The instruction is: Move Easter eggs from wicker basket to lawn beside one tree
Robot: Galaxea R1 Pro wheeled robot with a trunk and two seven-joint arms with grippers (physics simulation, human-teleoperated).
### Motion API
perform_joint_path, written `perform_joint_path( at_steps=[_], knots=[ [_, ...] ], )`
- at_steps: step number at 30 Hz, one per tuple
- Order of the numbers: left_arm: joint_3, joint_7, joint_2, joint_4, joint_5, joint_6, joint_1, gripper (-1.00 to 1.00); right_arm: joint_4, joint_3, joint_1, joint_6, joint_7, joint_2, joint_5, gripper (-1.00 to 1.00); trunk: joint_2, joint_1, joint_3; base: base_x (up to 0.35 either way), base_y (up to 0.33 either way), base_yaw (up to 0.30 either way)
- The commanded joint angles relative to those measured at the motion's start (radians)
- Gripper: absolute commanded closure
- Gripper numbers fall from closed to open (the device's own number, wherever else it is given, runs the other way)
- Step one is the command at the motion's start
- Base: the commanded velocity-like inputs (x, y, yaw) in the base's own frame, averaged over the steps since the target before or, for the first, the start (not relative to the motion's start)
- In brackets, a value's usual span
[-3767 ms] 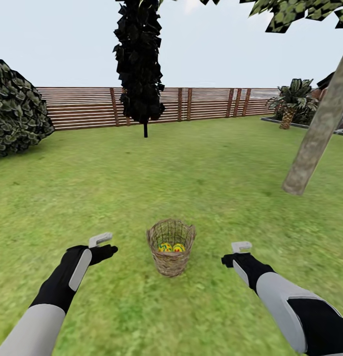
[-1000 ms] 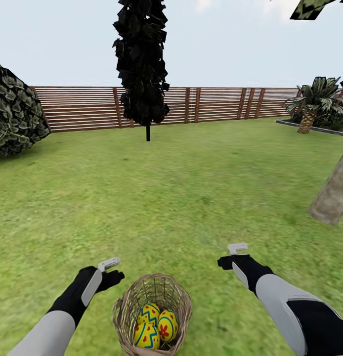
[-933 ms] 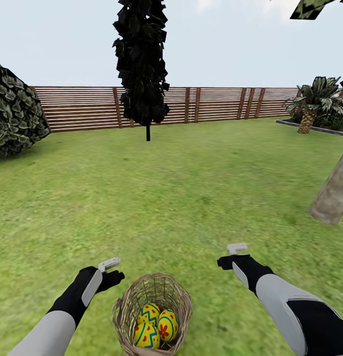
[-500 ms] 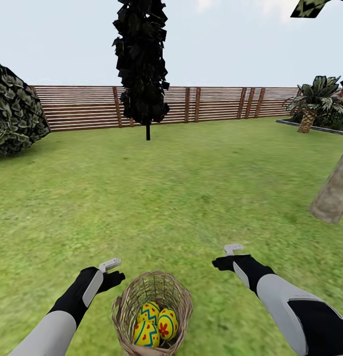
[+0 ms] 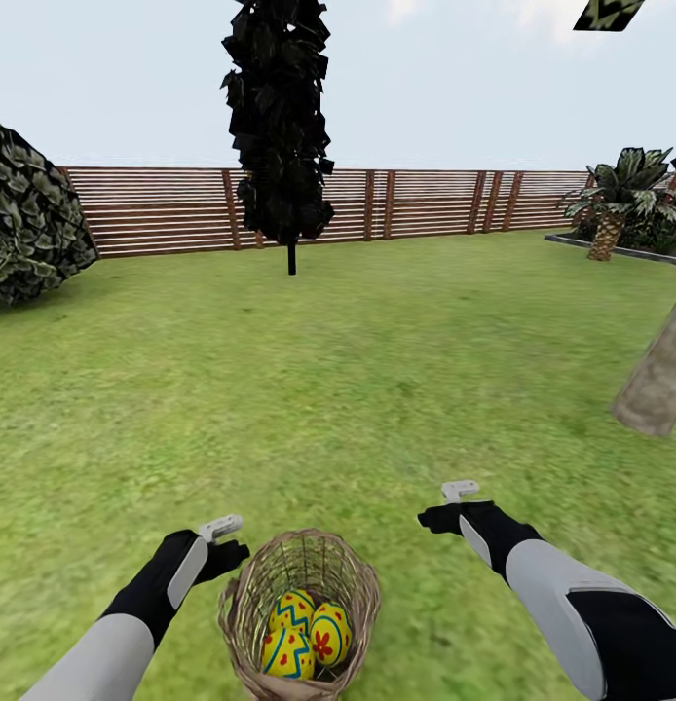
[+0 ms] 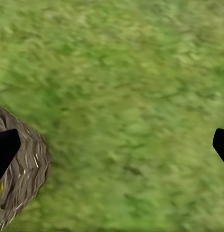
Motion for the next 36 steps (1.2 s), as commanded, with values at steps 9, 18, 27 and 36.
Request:
perform_joint_path(
  at_steps=[9, 18, 27, 36],
  knots=[
    [-0.02, 0.01, -0.002, 0.006, 0.01, 0.006, 0.0, -1.0, -0.002, 0.0, 0.0, 0.006, 0.005, 0.0, 0.01, -1.0, -0.064, 0.035, -0.029, 0.0, 0.0, 0.0],
    [-0.021, 0.016, 0.0, 0.006, 0.009, 0.008, 0.0, -1.0, -0.002, 0.001, 0.0, 0.006, 0.004, 0.001, 0.01, -1.0, -0.127, 0.069, -0.057, 0.0, 0.0, 0.0],
    [-0.021, 0.123, -0.001, 0.006, 0.01, 0.01, 0.0, -1.0, -0.002, 0.006, 0.0, 0.006, 0.004, 0.004, 0.011, -1.0, -0.19, 0.104, -0.086, 0.0, 0.0, 0.0],
    [-0.022, 0.127, -0.003, 0.004, 0.011, 0.009, 0.0, -1.0, -0.002, 0.007, 0.0, 0.006, 0.004, 0.004, 0.011, -1.0, -0.253, 0.138, -0.114, 0.0, 0.0, 0.0]
  ],
)
